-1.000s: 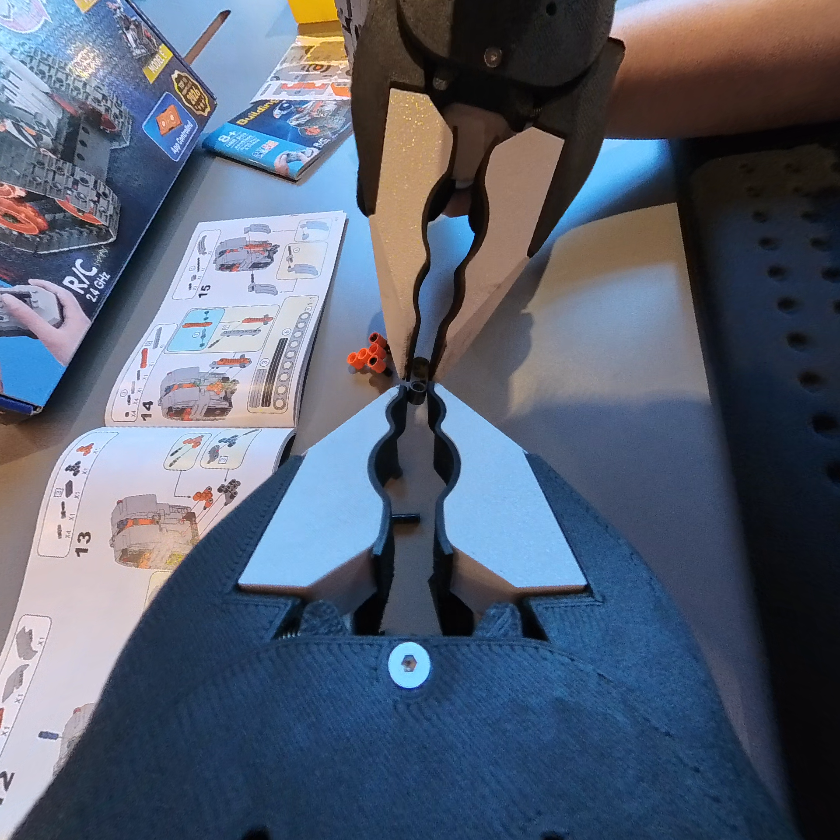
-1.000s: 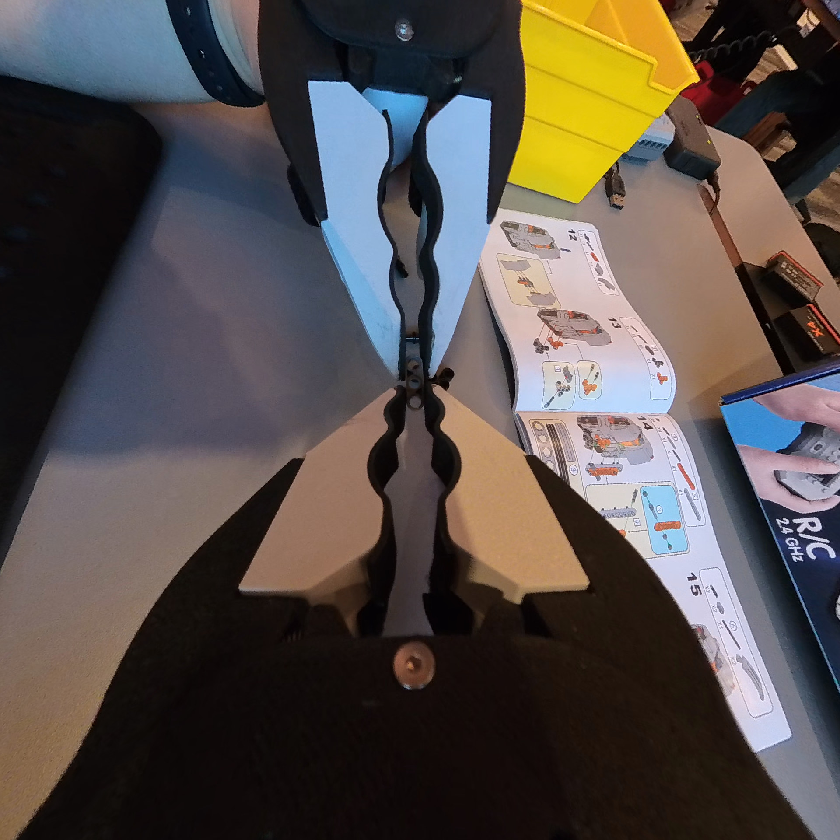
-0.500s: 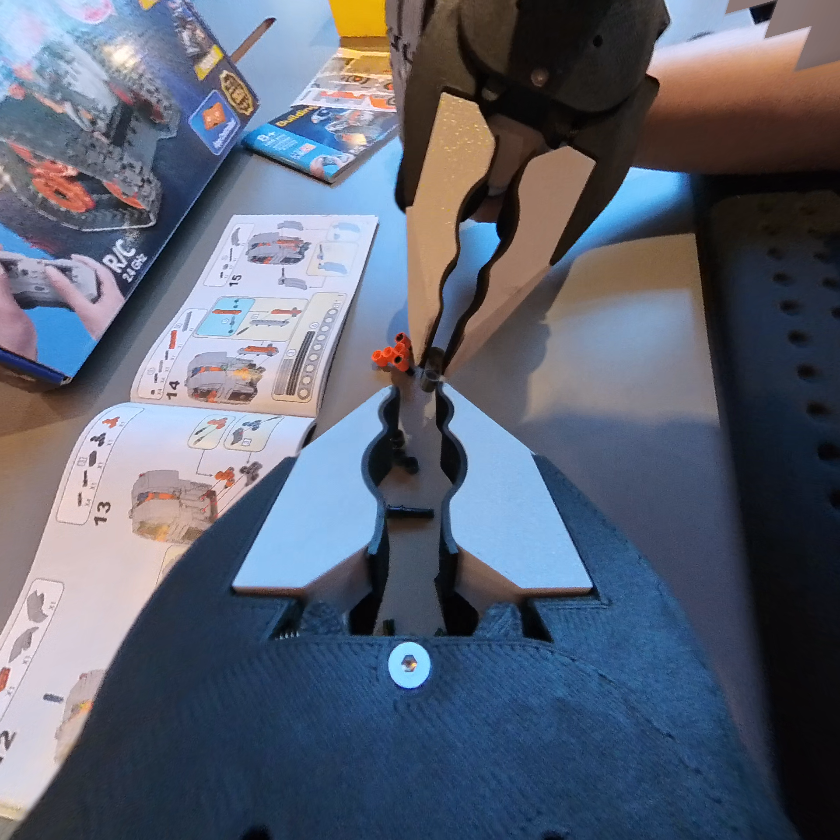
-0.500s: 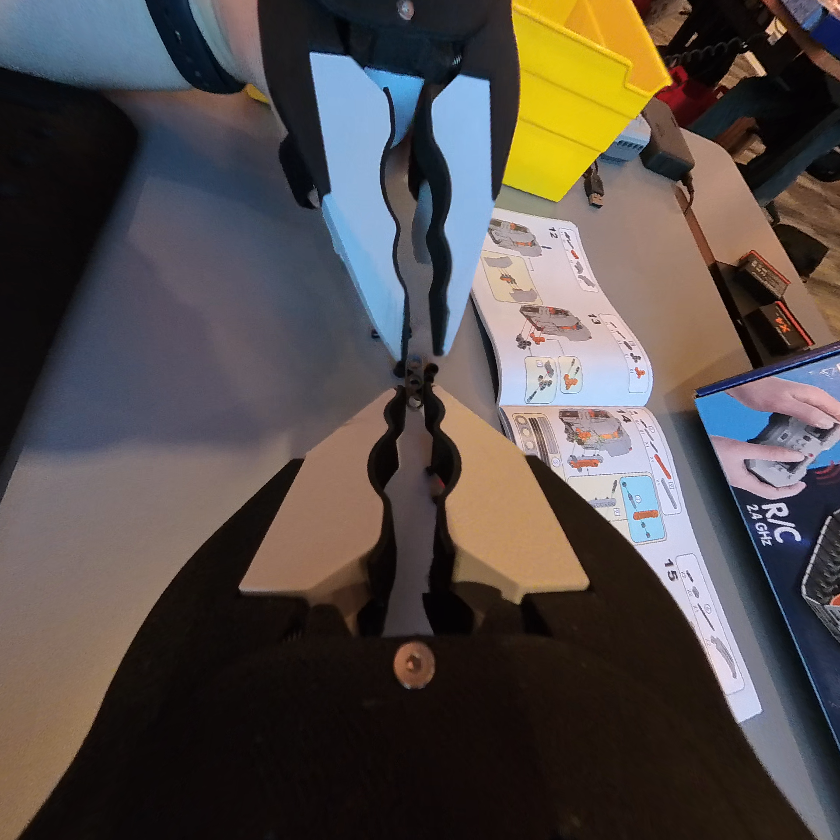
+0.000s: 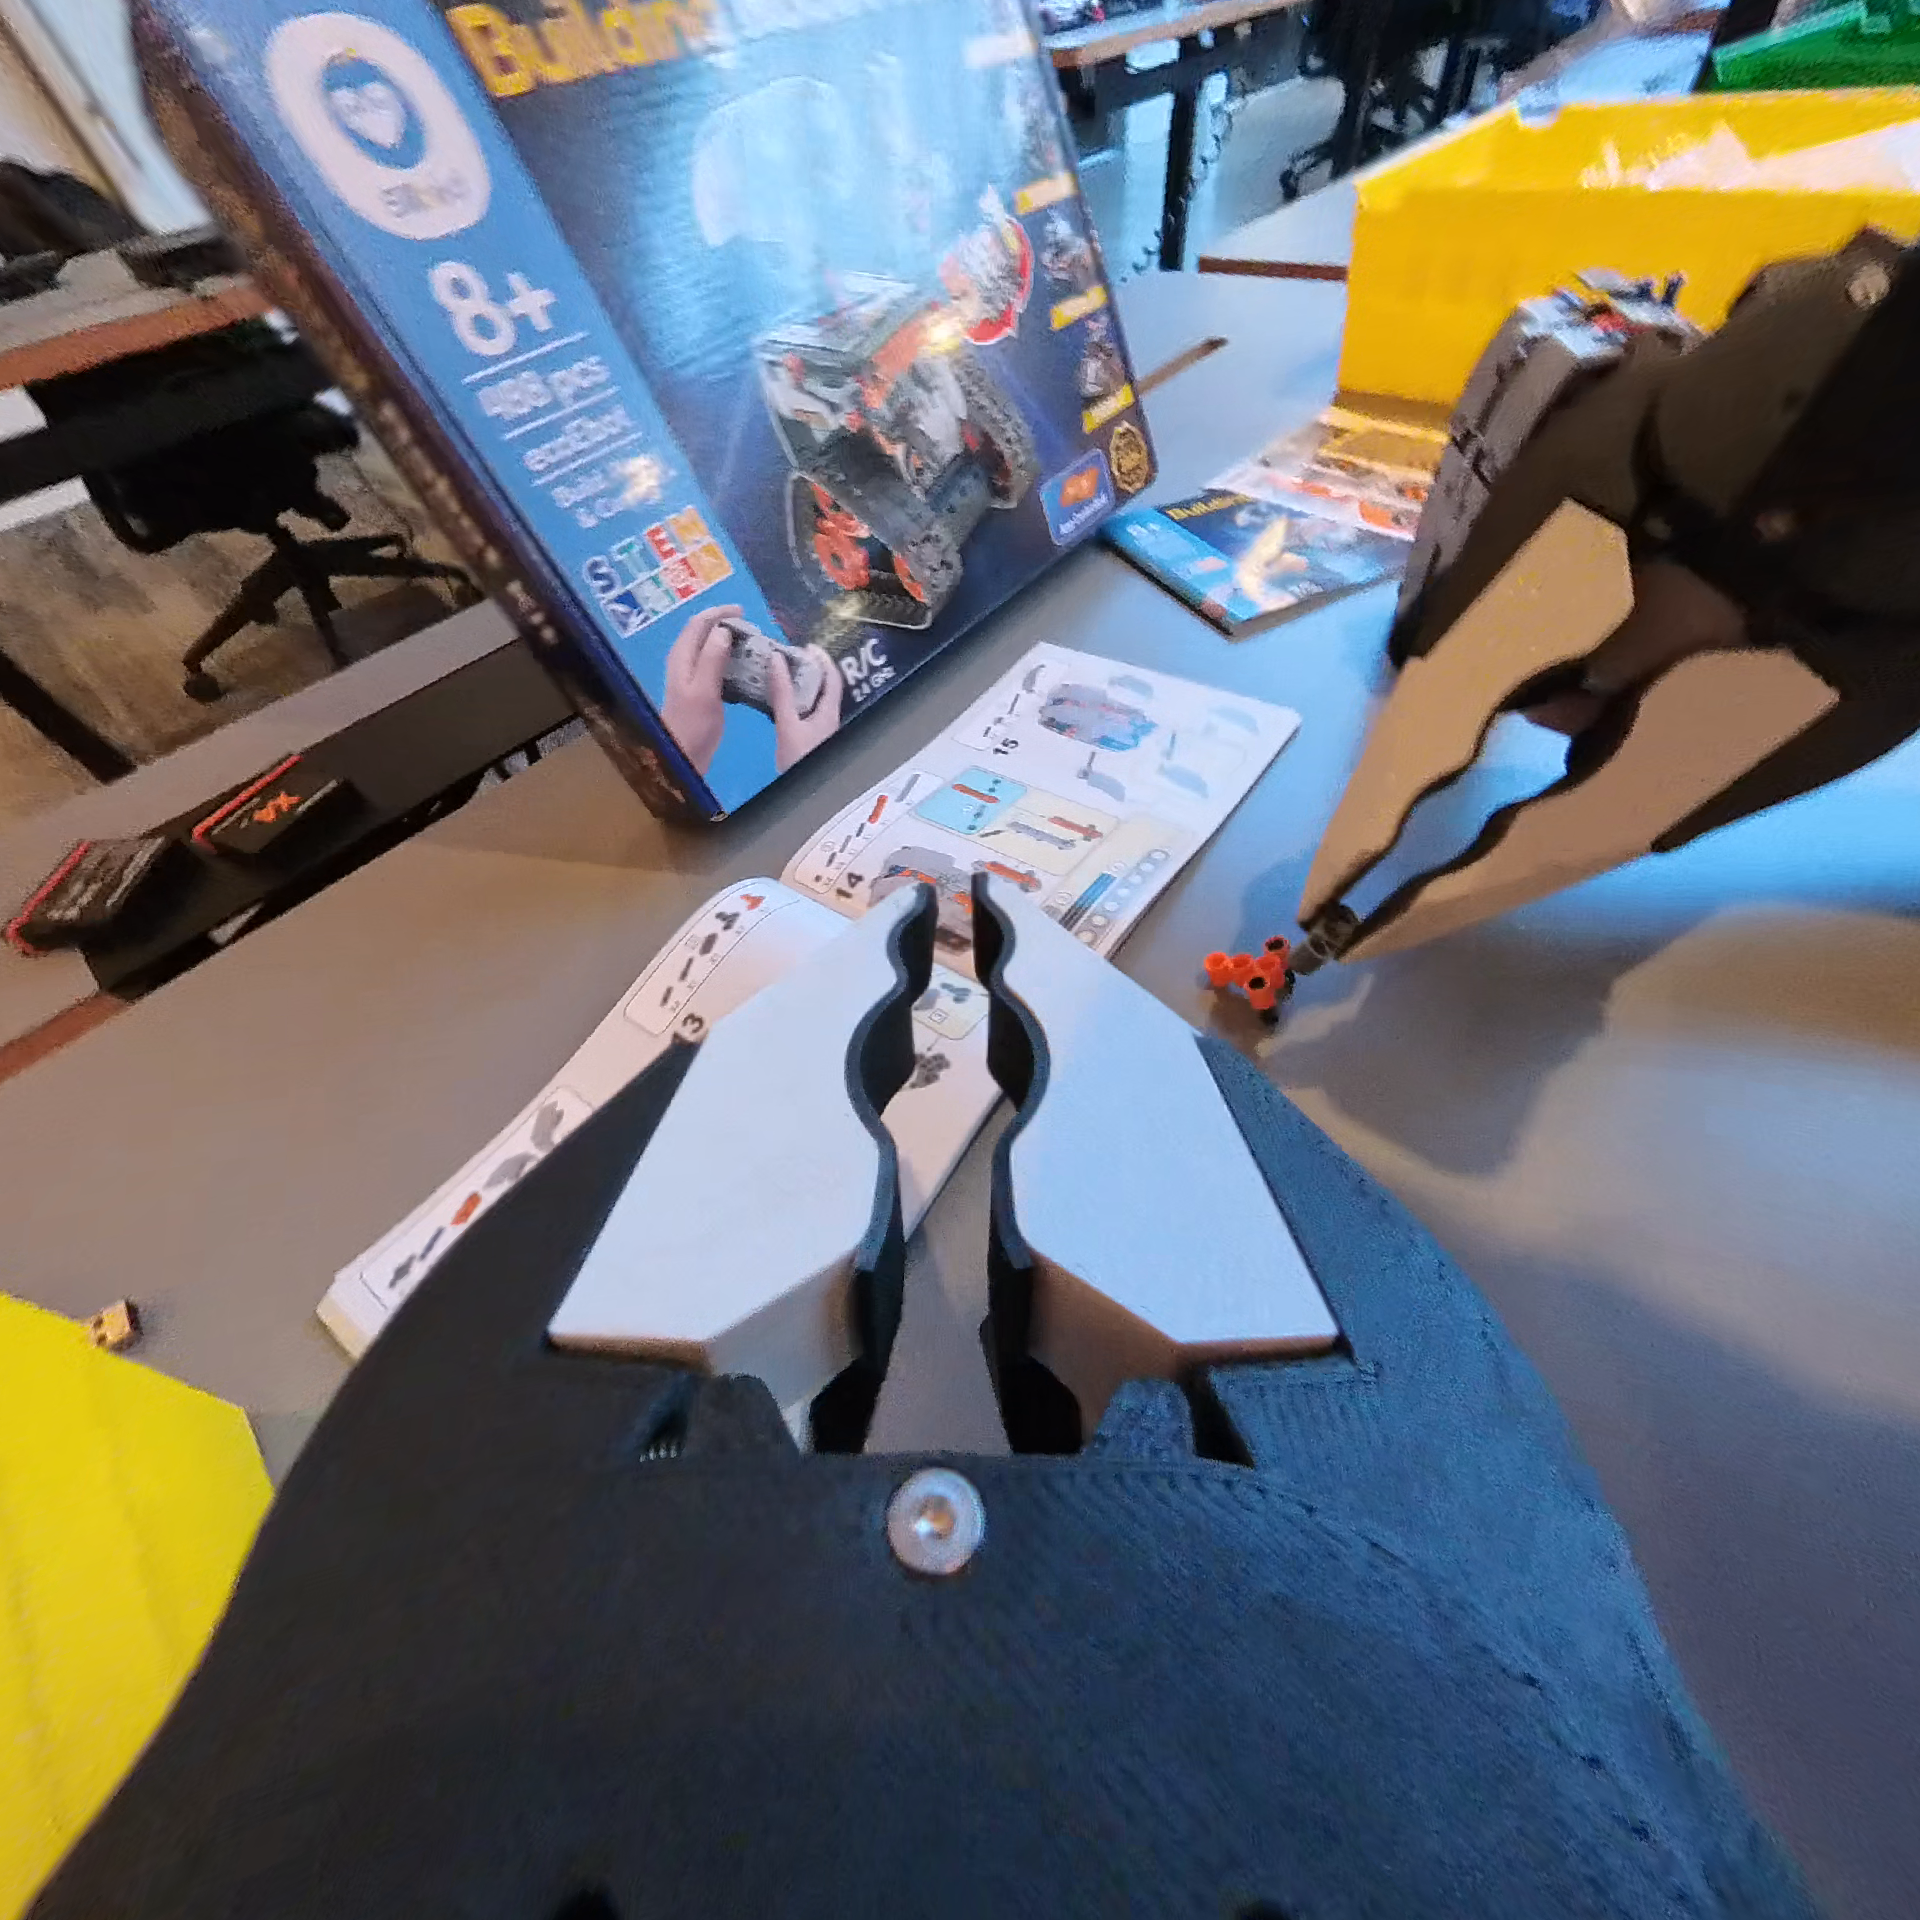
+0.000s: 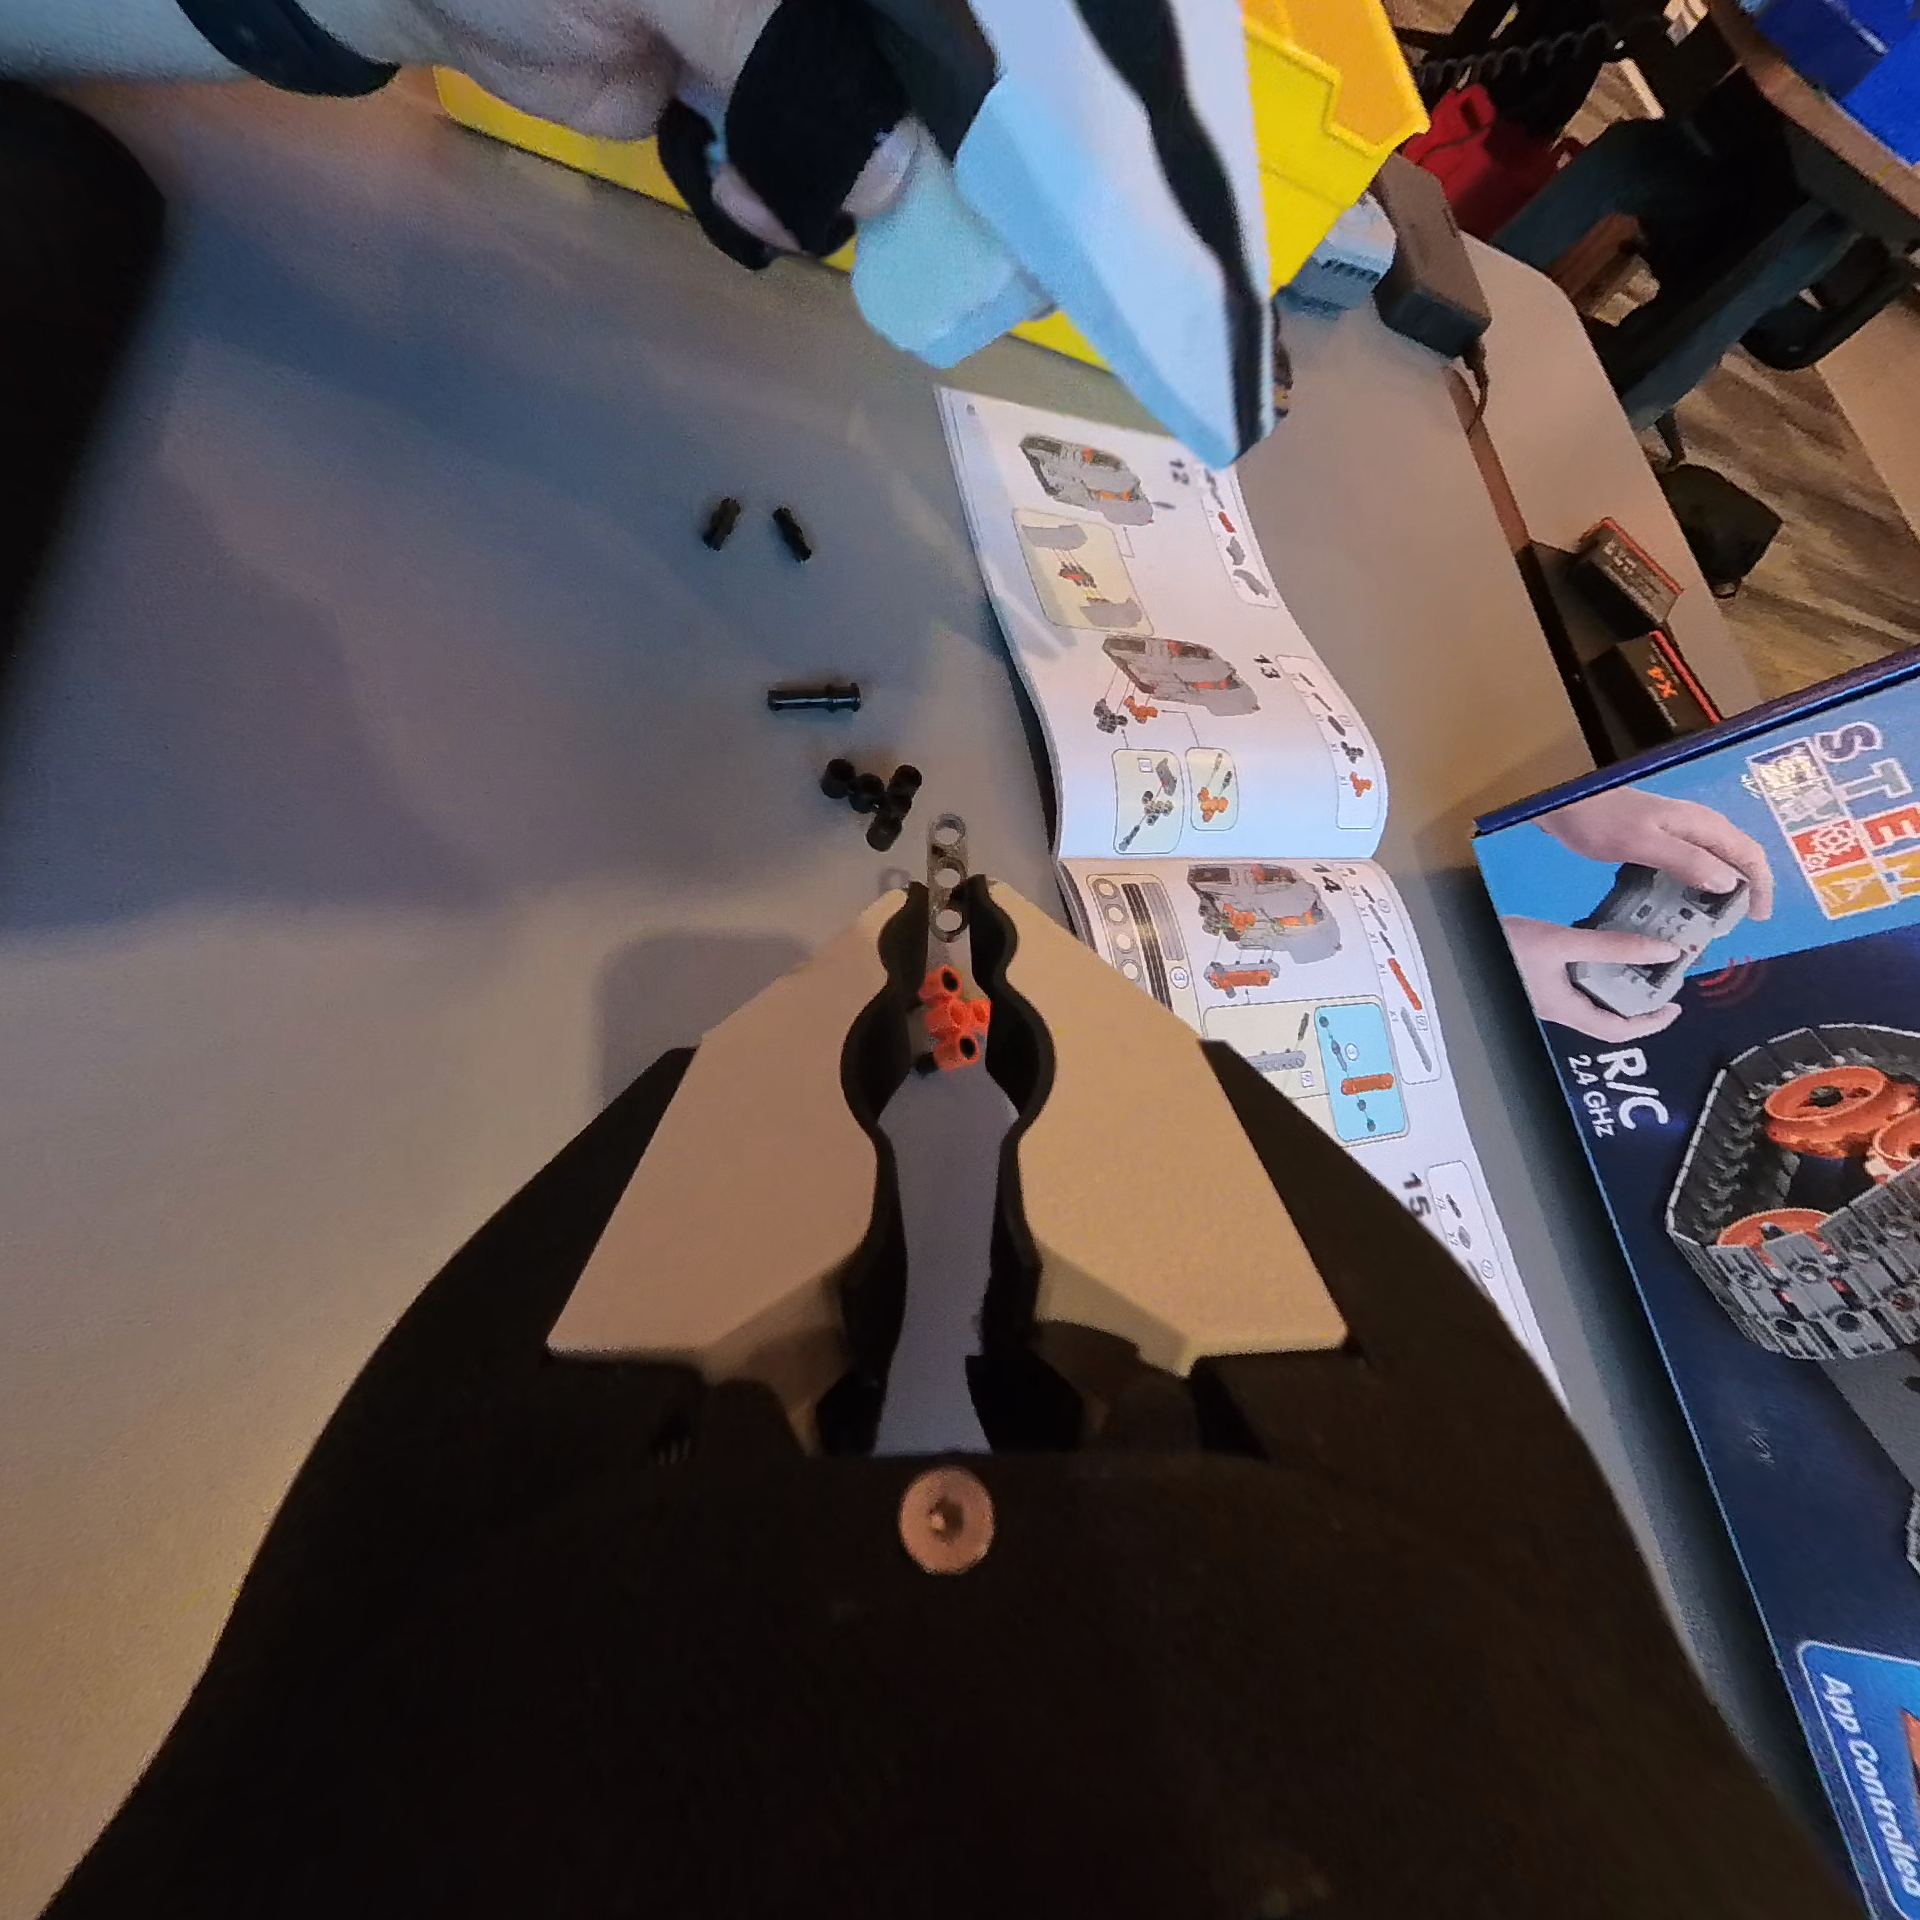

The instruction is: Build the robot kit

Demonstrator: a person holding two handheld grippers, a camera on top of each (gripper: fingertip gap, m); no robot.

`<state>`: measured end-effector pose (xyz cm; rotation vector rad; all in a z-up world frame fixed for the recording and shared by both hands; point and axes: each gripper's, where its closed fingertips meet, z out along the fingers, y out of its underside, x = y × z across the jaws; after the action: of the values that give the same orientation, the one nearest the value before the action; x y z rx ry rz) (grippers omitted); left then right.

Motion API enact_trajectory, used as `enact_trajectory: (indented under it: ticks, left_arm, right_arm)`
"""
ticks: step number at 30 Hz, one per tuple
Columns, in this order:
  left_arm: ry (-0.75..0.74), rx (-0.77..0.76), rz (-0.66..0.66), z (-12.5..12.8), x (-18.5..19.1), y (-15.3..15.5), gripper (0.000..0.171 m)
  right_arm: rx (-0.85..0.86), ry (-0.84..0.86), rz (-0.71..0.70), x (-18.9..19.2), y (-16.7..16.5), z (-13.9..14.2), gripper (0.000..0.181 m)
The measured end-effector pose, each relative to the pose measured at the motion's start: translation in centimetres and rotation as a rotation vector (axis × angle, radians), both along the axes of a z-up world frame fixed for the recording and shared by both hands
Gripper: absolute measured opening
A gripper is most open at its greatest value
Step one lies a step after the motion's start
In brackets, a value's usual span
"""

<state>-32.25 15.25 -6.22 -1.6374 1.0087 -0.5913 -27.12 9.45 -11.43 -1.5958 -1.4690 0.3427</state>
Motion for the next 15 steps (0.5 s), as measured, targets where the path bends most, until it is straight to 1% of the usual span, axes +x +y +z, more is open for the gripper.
enact_trajectory:
  ticks: [6,15]
  left_arm:
    - [-0.082,-0.074,0.08,0.3,-1.7,1.4,0.0]
    - [-0.065,-0.131,0.089,-1.0,-1.6,1.8,0.0]
  right_arm:
    - [-0.042,-0.099,0.063,-0.3,-1.2,-2.1,0.005]
    - [-0.099,-0.154,0.11,-0.5,-2.3,-3.4,0.005]
